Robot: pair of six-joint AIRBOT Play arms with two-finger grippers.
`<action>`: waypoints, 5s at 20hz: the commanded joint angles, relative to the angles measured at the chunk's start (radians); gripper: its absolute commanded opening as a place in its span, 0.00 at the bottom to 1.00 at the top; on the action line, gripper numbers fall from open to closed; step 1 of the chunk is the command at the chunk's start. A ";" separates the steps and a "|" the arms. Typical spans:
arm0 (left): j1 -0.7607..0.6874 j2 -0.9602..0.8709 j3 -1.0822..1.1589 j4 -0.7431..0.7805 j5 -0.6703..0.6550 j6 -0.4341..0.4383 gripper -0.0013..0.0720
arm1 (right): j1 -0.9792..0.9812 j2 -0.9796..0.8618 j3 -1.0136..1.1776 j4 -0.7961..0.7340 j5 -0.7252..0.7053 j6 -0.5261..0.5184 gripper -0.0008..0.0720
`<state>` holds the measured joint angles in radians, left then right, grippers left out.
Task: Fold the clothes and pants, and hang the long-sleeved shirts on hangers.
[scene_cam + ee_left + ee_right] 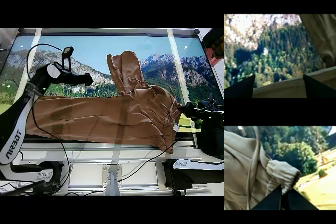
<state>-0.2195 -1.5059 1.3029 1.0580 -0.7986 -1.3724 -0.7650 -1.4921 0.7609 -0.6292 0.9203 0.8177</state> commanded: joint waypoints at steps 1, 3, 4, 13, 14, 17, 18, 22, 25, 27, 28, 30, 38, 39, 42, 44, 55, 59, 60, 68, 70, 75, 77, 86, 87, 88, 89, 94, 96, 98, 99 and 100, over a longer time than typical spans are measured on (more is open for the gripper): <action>-0.026 -0.088 0.000 -0.262 0.132 0.001 0.99 | 0.001 0.000 0.001 0.008 0.007 -0.010 0.06; -0.052 -0.129 0.000 -0.329 0.232 0.001 0.97 | 0.001 0.000 0.001 0.008 0.007 -0.010 0.06; -0.074 -0.146 0.000 -0.330 0.286 0.001 0.97 | 0.001 0.000 0.001 0.008 0.007 -0.010 0.06; -0.245 -0.348 0.126 -0.327 0.420 -0.037 0.86 | 0.001 0.000 0.001 0.008 0.011 -0.009 0.06; -0.249 -0.385 0.172 -0.326 0.386 -0.041 0.86 | 0.001 0.000 0.001 0.008 0.011 -0.009 0.06; -0.250 -0.470 0.266 -0.326 0.355 -0.085 0.86 | 0.001 0.000 0.001 0.008 0.011 -0.009 0.06; -0.246 -0.492 0.283 -0.326 0.357 -0.124 0.83 | 0.001 0.000 0.001 0.008 0.011 -0.009 0.06; -0.252 -0.544 0.312 -0.327 0.340 -0.144 0.78 | 0.001 0.000 0.001 0.008 0.011 -0.009 0.06; -0.273 -0.560 0.335 -0.327 0.345 -0.142 0.64 | 0.001 0.000 0.001 0.007 0.011 -0.010 0.06; -0.289 -0.561 0.340 -0.327 0.400 -0.139 0.41 | 0.001 0.000 0.001 0.007 0.010 -0.010 0.06; -0.297 -0.562 0.340 -0.327 0.441 -0.139 0.23 | 0.001 0.000 0.001 0.007 0.011 -0.010 0.06; -0.304 -0.561 0.340 -0.326 0.523 -0.131 0.04 | 0.001 0.000 0.001 0.007 0.016 -0.009 0.06; -0.163 -0.372 0.341 -0.325 0.653 0.069 0.03 | 0.001 0.003 0.162 0.027 0.113 0.012 0.05; -0.141 -0.337 0.341 -0.325 0.653 0.117 0.03 | 0.001 0.003 0.181 0.058 0.113 0.018 0.05; -0.082 -0.257 0.341 -0.325 0.653 0.178 0.03 | 0.002 0.014 0.197 0.233 0.109 0.018 0.05; -0.045 -0.219 0.341 -0.325 0.653 0.220 0.03 | 0.002 0.023 0.197 0.278 0.099 0.017 0.05; 0.098 -0.178 0.340 0.498 0.060 -0.125 0.03 | 0.135 0.029 0.197 0.253 -0.065 0.018 0.05; 0.097 -0.178 0.340 0.545 -0.241 -0.138 0.04 | 0.161 0.029 0.197 0.232 -0.112 0.018 0.05; 0.089 -0.178 0.340 0.522 -0.264 -0.135 0.04 | 0.161 0.029 0.197 0.231 -0.112 0.018 0.05; -0.048 -0.214 0.340 0.302 -0.051 0.016 0.04 | 0.161 0.029 0.197 0.231 -0.111 0.018 0.05; -0.087 -0.225 0.340 0.302 -0.038 0.016 0.29 | 0.161 0.029 0.197 0.231 -0.121 0.018 0.05; -0.116 -0.212 0.340 0.302 -0.185 -0.070 0.97 | 0.160 0.029 0.197 0.222 -0.138 0.018 0.05; -0.094 -0.184 0.330 0.302 -0.232 -0.106 0.80 | 0.160 0.029 0.197 0.220 -0.153 0.018 0.05; 0.009 0.328 -0.299 0.389 0.050 -0.446 0.75 | 0.160 0.029 0.197 0.171 -0.154 0.018 0.05; 0.020 0.377 -0.404 0.389 0.105 -0.543 0.75 | 0.160 0.029 0.197 0.167 -0.154 0.018 0.05; 0.030 0.414 -0.500 0.389 0.161 -0.660 0.75 | 0.161 0.029 0.197 0.157 -0.154 0.018 0.05; 0.034 0.433 -0.573 0.388 0.206 -0.770 0.75 | 0.161 0.029 0.197 0.145 -0.153 0.018 0.05; 0.033 0.391 -0.658 0.389 0.403 -0.933 0.76 | 0.161 0.029 0.197 0.100 -0.150 0.018 0.05; 0.050 0.352 -0.658 0.389 0.529 -0.996 0.76 | 0.161 0.029 0.197 0.098 -0.150 0.018 0.05; 0.088 0.309 -0.657 0.388 0.563 -1.079 0.76 | 0.161 0.029 0.197 0.098 -0.150 0.018 0.05; 0.112 0.292 -0.655 0.388 0.563 -1.103 0.76 | 0.161 0.029 0.197 0.098 -0.151 0.018 0.05; 0.139 0.280 -0.652 0.388 0.562 -1.112 0.76 | 0.161 0.029 0.197 0.098 -0.152 0.018 0.05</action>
<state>-0.1310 -1.1862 0.6575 1.4456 -0.3107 -2.3852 -0.6048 -1.4635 0.9569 -0.5262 0.7689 0.8352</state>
